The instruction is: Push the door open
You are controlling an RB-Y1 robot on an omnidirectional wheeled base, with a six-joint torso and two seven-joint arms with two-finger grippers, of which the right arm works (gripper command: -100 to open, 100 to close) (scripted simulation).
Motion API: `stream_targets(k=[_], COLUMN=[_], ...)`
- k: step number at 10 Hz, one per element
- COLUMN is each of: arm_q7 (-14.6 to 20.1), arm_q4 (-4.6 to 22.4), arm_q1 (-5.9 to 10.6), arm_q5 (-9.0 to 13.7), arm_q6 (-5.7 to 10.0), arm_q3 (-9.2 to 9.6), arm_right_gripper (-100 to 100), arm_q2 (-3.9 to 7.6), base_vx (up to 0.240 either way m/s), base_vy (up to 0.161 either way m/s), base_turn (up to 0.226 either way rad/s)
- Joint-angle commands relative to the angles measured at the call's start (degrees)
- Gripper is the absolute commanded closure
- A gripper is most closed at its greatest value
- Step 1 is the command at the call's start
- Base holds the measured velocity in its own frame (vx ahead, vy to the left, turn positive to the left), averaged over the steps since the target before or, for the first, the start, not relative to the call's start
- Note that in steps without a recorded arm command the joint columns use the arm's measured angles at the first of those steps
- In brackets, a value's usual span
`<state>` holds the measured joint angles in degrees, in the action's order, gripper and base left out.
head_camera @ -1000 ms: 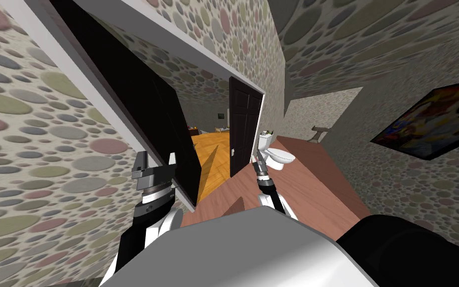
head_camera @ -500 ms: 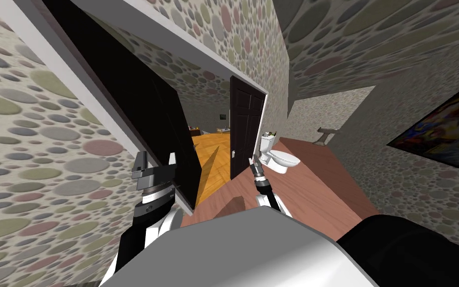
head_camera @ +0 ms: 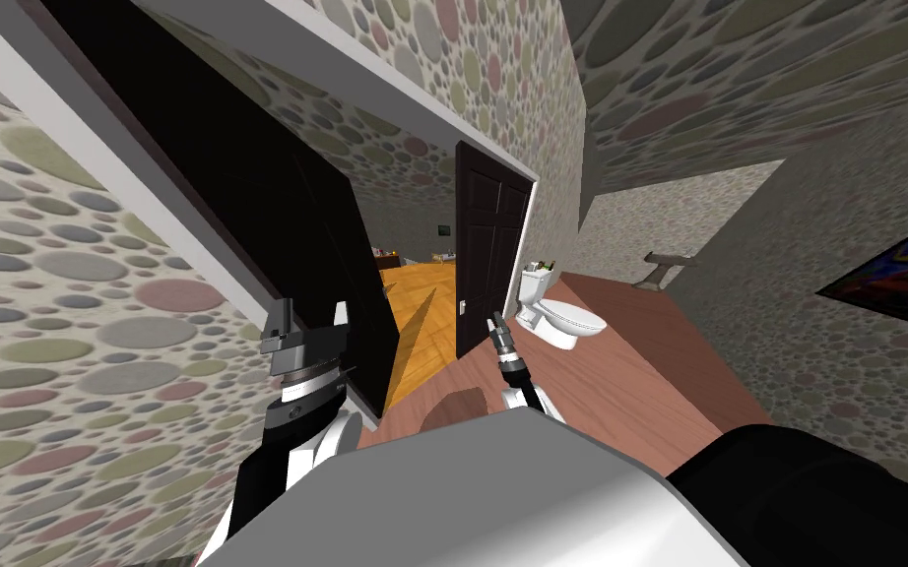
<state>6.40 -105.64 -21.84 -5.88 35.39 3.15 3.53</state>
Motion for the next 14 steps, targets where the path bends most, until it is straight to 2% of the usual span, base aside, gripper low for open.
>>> stream_targets(k=[1, 12, 13, 14], arm_q7=[0.12, -0.22, -0.25, -0.25], arm_q4=[2.79, 21.75, 23.25, 23.44], arm_q1=[0.96, 6.07, 6.53, 6.53], arm_q5=[0.17, 0.46, 0.49, 0.49], arm_q6=[0.21, 2.91, 3.15, 3.15], arm_q3=[0.24, 3.63, 3.93, 3.93], arm_right_gripper=[-100, -100, -100, -100], arm_q2=[0.38, 0.91, 0.91, 0.91], base_vx=[0.081, 0.086, 0.08, 0.053], base_vy=[-0.084, -0.091, -0.085, -0.052], base_turn=[0.094, 0.079, 0.074, 0.024])
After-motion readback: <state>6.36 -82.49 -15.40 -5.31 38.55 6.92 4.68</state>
